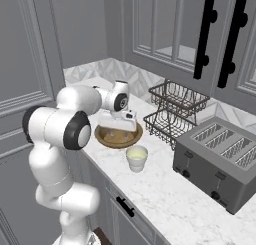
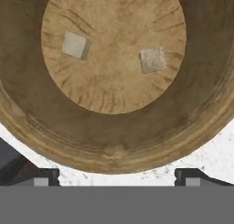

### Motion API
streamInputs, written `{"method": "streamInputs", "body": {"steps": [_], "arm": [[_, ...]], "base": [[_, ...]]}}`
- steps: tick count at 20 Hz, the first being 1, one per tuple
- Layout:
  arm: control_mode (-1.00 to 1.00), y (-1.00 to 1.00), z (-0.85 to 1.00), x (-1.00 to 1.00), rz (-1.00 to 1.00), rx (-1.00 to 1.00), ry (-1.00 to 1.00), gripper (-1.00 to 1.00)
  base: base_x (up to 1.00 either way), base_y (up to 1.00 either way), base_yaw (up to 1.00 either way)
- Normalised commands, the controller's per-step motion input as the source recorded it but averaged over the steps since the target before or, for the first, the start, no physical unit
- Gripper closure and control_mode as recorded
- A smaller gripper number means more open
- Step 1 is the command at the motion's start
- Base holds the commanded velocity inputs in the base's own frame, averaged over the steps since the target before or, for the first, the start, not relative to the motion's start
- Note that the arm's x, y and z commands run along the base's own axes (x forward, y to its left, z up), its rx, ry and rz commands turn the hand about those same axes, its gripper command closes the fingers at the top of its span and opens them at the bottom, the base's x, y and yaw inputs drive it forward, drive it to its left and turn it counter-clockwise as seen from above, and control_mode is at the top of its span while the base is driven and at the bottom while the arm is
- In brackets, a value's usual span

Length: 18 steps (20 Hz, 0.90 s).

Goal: Grab a lemon wedge from the fridge and one ice cube from the ice bowl, and put them in the glass of lemonade.

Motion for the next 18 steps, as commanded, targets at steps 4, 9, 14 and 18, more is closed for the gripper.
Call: {"method": "streamInputs", "body": {"steps": [4,9,14,18], "arm": [[-1.0,-0.01,-0.52,0.07,0.12,0.0,0.0,-1.0],[-1.0,0.0,-0.21,0.15,0.09,0.0,0.0,-1.0],[-1.0,0.0,-0.21,0.35,0.08,0.0,0.0,-1.0],[-1.0,0.0,-0.16,0.39,0.07,0.01,0.0,-1.0]], "base": [[0.0,0.0,0.0],[0.0,0.0,0.0],[0.0,0.0,0.0],[0.0,0.0,0.0]]}}
